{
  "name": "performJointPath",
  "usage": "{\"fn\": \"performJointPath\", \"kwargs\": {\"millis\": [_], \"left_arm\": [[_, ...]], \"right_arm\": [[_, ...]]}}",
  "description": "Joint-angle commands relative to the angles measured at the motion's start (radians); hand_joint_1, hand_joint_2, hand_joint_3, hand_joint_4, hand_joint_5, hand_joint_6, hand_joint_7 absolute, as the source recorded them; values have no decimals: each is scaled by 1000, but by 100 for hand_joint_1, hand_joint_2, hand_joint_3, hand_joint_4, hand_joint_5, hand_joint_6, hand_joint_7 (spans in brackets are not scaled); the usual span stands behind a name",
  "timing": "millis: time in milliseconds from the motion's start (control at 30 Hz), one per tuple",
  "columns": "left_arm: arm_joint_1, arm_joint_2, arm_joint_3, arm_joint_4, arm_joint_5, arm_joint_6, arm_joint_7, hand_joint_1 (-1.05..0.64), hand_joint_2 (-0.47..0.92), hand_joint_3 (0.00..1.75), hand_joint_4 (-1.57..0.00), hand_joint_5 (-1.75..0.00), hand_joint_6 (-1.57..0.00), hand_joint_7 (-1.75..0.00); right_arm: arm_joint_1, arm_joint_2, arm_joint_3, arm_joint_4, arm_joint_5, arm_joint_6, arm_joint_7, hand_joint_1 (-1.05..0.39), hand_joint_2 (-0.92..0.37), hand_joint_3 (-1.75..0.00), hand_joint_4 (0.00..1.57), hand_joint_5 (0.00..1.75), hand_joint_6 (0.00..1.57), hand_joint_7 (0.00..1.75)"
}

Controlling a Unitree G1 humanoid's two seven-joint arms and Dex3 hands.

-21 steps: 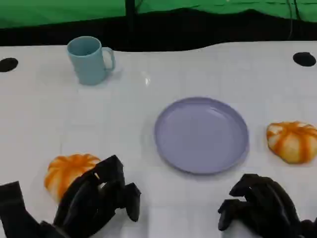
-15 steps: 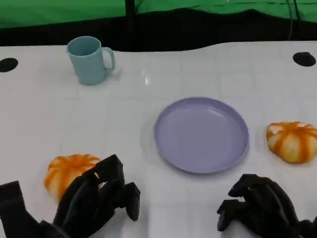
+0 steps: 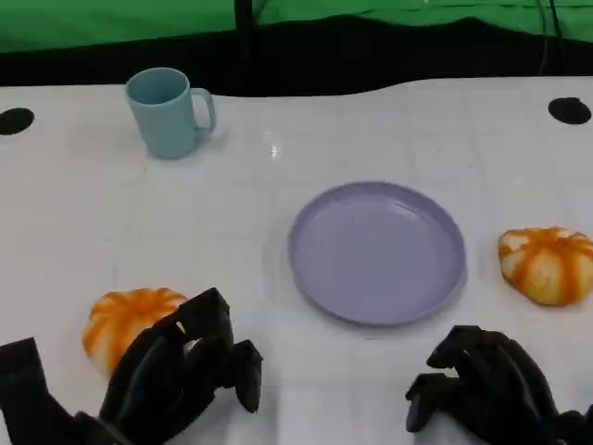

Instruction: Grasp the bread from the table and place it into the plate.

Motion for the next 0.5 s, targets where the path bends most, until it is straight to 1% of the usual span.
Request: {"fn": "performJointPath", "kwargs": {"millis": [33,67,133,167,200,233,267,300,367,400,433,467,500], "left_arm": [[-3,23,4,-8,6,-3,-6,-74,92,23,-83,-175,-62,-173],[-6,32,6,-15,7,3,-4,-75,92,22,-81,-175,-61,-169],[-8,42,7,-24,7,10,-1,-77,92,21,-77,-175,-63,-152],[-12,52,5,-27,21,-15,-6,-77,92,21,-76,-175,-63,-150],[-14,59,3,-29,32,-36,-9,-78,92,25,-71,-171,-62,-138],[-15,64,1,-29,39,-50,-12,-79,92,27,-68,-169,-62,-130],[-16,77,0,-39,51,-73,-16,-79,92,28,-66,-168,-62,-127],[-17,85,-1,-46,59,-86,-19,-75,92,27,-59,-159,-60,-109],[-17,93,-3,-51,66,-103,-21,-74,92,27,-56,-154,-59,-98],[-15,118,-12,-75,116,-139,0,-73,92,27,-55,-154,-60,-96],[-11,145,-18,-107,168,-164,26,-74,92,30,-52,-144,-57,-78],[-9,168,-22,-135,207,-180,43,-74,92,30,-54,-127,-61,-51],[-7,181,-25,-154,231,-189,55,-73,92,30,-54,-118,-63,-37]], "right_arm": [[1,-9,-10,-10,5,-7,1,-104,-72,-1,157,73,157,35],[1,-8,-10,-12,7,-3,-1,-104,-72,-1,157,73,157,36],[2,-6,-10,-15,9,1,-3,-103,-72,-1,157,73,157,36],[3,-5,-10,-18,10,2,-6,-103,-72,-1,157,73,157,37],[4,-4,-10,-20,9,3,-8,-103,-72,-1,157,74,157,38],[5,-3,-10,-21,9,3,-9,-103,-72,0,157,74,157,38],[4,-3,-10,-20,8,0,-10,-103,-72,0,157,74,157,39],[4,-3,-10,-20,7,-2,-9,-103,-72,-1,157,74,157,39],[3,-3,-10,-19,6,-4,-9,-104,-72,-1,157,74,157,39],[3,-4,-11,-20,7,-2,-11,-104,-72,-1,157,74,157,39],[4,-5,-10,-22,6,-2,-11,-104,-72,-1,157,74,157,39],[5,-5,-9,-23,6,-1,-11,-104,-73,-1,157,74,157,39],[5,-5,-9,-23,6,0,-11,-104,-73,-1,157,74,157,39]]}}
